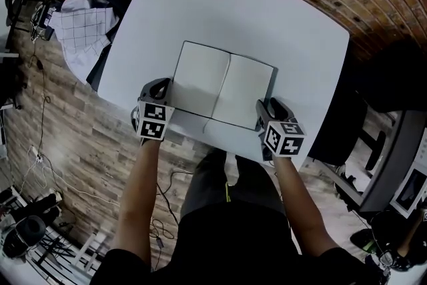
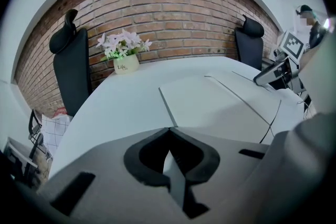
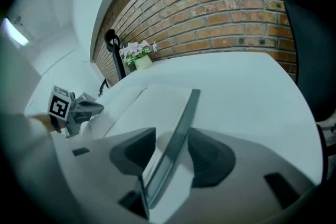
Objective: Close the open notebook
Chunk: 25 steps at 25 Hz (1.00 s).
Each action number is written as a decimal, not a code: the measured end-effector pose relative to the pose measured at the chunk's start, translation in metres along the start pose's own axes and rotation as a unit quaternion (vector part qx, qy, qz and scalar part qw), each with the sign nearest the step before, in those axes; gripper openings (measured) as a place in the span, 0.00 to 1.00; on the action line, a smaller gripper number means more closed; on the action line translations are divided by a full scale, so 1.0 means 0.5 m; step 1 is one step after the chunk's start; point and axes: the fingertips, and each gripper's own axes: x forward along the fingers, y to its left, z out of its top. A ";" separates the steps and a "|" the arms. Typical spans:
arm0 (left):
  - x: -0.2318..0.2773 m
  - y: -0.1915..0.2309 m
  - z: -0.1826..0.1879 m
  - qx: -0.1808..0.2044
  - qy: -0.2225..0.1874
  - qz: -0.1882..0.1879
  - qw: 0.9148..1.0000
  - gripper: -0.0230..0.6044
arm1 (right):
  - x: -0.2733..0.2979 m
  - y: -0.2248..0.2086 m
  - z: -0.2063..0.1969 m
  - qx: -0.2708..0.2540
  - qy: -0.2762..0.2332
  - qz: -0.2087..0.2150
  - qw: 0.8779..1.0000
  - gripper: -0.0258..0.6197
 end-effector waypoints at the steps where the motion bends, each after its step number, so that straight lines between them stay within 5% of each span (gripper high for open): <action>1: 0.003 0.000 -0.004 0.003 0.001 0.003 1.000 0.08 | 0.002 0.000 0.002 0.002 -0.001 -0.003 1.000 0.35; 8: 0.004 0.002 -0.003 0.002 -0.006 0.002 1.000 0.08 | 0.006 -0.001 0.007 0.060 -0.015 -0.014 0.998 0.34; 16: -0.002 0.001 0.007 -0.005 -0.013 0.002 1.000 0.07 | -0.010 -0.019 0.013 0.124 -0.035 -0.003 0.992 0.12; 25: 0.001 0.002 0.004 -0.004 -0.018 -0.002 1.000 0.07 | -0.030 0.014 0.045 0.125 -0.063 0.032 0.990 0.08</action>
